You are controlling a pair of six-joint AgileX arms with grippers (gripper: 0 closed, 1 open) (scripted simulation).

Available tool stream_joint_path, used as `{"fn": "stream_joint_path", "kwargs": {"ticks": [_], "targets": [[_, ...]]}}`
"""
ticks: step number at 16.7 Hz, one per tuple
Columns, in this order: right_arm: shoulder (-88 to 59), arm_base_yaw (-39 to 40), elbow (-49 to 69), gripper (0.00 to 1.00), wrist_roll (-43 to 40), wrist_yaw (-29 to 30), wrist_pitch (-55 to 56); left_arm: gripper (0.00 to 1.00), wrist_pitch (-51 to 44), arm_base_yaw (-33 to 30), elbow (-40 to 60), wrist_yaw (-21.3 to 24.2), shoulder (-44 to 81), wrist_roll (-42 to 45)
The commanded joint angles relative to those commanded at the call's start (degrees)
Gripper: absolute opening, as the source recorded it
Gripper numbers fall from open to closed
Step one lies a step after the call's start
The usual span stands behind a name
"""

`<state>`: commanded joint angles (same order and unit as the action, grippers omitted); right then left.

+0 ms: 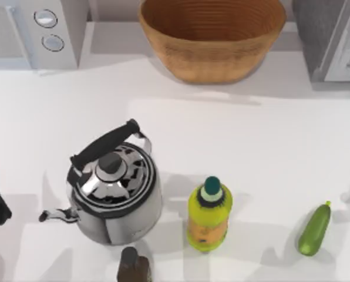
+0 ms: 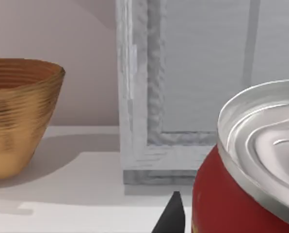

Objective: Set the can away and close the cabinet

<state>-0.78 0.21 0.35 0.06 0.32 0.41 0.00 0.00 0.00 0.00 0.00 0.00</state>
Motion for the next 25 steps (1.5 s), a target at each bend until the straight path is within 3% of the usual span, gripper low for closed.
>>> {"fn": "stream_joint_path", "kwargs": {"ticks": [7, 11, 25], "targets": [[-0.10, 0.03, 0.42, 0.00, 0.06, -0.13, -0.49, 1.00, 0.00, 0.00, 0.00, 0.00, 0.00, 0.00], [-7.84, 0.94, 8.93, 0.00, 0.02, 1.25, -2.78, 1.00, 0.00, 0.00, 0.00, 0.00, 0.00, 0.00], [-61.78, 8.06, 82.82, 0.00, 0.99, 9.30, -20.32, 1.00, 0.00, 0.00, 0.00, 0.00, 0.00, 0.00]]}}
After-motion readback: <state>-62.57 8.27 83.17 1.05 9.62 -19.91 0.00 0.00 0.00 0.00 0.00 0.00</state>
